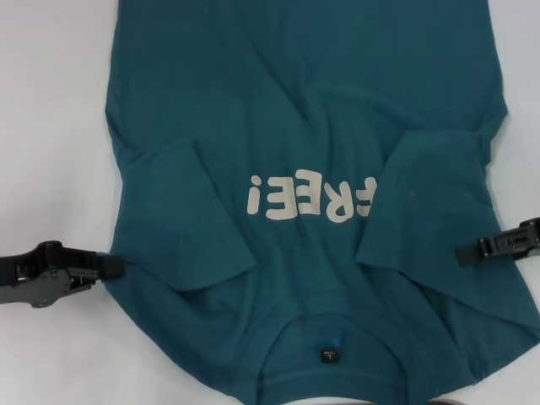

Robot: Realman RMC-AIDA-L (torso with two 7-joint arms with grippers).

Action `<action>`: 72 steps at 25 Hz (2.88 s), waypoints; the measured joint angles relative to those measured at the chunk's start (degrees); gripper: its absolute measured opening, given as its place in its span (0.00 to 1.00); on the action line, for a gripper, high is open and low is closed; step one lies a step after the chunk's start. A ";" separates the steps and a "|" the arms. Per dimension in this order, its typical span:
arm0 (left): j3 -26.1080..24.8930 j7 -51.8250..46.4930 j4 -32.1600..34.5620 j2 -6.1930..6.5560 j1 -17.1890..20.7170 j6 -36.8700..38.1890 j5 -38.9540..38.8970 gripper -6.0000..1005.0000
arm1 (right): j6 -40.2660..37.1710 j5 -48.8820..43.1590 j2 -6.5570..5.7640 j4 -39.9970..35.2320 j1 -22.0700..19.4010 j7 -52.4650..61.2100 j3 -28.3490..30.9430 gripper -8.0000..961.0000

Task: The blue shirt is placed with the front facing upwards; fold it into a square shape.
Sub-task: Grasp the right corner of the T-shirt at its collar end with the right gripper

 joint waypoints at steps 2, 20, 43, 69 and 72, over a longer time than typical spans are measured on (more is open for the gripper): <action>0.00 0.03 0.02 0.00 0.04 0.01 0.00 0.05 | -0.37 -0.01 0.00 0.01 -0.18 -0.20 -0.07 0.97; 0.00 0.13 0.10 -0.18 0.06 0.01 0.00 0.05 | -3.57 -0.09 0.41 -0.17 -1.85 -1.85 -2.23 0.97; 0.00 0.13 0.11 -0.26 -0.13 -0.17 0.00 0.05 | -7.68 -2.63 0.89 -0.08 -3.31 -2.21 -2.64 0.97; -1.24 0.13 0.11 -0.26 0.17 -0.53 0.00 0.05 | -7.57 -6.83 1.36 -0.85 -2.29 -0.74 -3.71 0.65; -1.24 0.13 0.11 -0.26 0.21 -0.52 0.00 0.05 | -7.49 -6.85 1.01 -0.91 -2.35 -0.34 -3.42 0.56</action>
